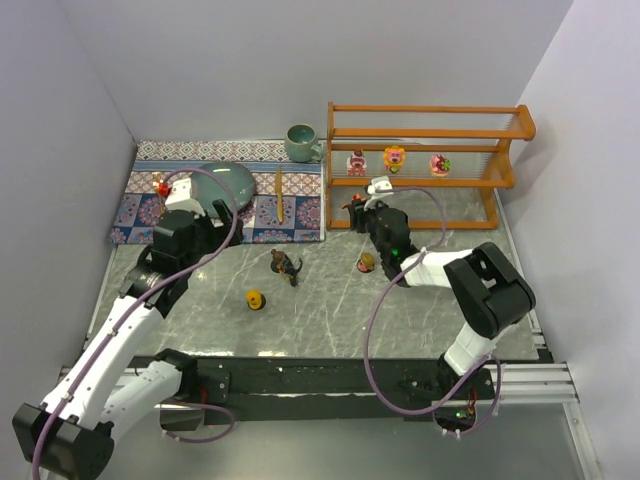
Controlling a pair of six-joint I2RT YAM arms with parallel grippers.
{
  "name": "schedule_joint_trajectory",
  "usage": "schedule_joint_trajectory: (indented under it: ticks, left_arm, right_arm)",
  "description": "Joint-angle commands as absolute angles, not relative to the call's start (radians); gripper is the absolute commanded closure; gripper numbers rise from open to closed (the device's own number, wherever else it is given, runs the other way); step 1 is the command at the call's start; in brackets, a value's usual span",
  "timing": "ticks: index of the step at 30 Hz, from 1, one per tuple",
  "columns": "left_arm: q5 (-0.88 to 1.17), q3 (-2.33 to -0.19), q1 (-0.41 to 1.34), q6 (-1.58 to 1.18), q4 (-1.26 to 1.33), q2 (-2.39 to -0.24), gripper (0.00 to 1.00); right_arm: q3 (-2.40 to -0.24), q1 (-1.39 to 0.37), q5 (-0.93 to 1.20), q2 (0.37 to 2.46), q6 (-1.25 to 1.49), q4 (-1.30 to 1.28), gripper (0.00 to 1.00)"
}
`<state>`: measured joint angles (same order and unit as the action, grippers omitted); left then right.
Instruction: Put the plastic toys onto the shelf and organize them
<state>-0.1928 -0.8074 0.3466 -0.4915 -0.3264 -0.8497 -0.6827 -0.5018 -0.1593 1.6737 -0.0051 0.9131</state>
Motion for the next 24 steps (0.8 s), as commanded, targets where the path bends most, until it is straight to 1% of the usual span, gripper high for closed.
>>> schedule_joint_trajectory:
  ticks: [1, 5, 9, 15, 17, 19, 22, 24]
  left_arm:
    - [-0.181, -0.804, 0.345, -0.463, -0.292, -0.841, 0.03]
    - [-0.031, -0.782, 0.350, -0.442, -0.242, -0.841, 0.03]
    - [0.084, -0.769, 0.356, -0.463, -0.206, -0.850, 0.03]
    - [0.302, -0.741, 0.371, -0.693, -0.106, -0.919, 0.03]
    - [0.290, -0.723, 0.422, -0.764, -0.069, -0.928, 0.03]
    - [0.223, -0.716, 0.506, -0.791, -0.022, -0.937, 0.03]
    - [0.160, -0.704, 0.583, -0.865, 0.021, -0.971, 0.02]
    - [0.155, -0.689, 0.603, -0.943, 0.054, -0.994, 0.02]
  right_arm:
    - [-0.729, -0.515, -0.178, 1.658, -0.009, 0.962, 1.00]
    - [-0.667, -0.546, -0.158, 1.554, 0.049, 0.908, 1.00]
    - [-0.569, -0.597, -0.094, 1.372, 0.095, 0.851, 1.00]
    - [-0.460, -0.705, -0.034, 1.200, 0.149, 0.805, 1.00]
    - [-0.425, -0.747, -0.032, 1.157, 0.170, 0.808, 1.00]
    - [-0.399, -0.775, -0.052, 1.129, 0.215, 0.831, 1.00]
    - [-0.357, -0.810, -0.060, 1.086, 0.265, 0.864, 1.00]
    - [-0.342, -0.839, -0.075, 1.072, 0.273, 0.868, 1.00]
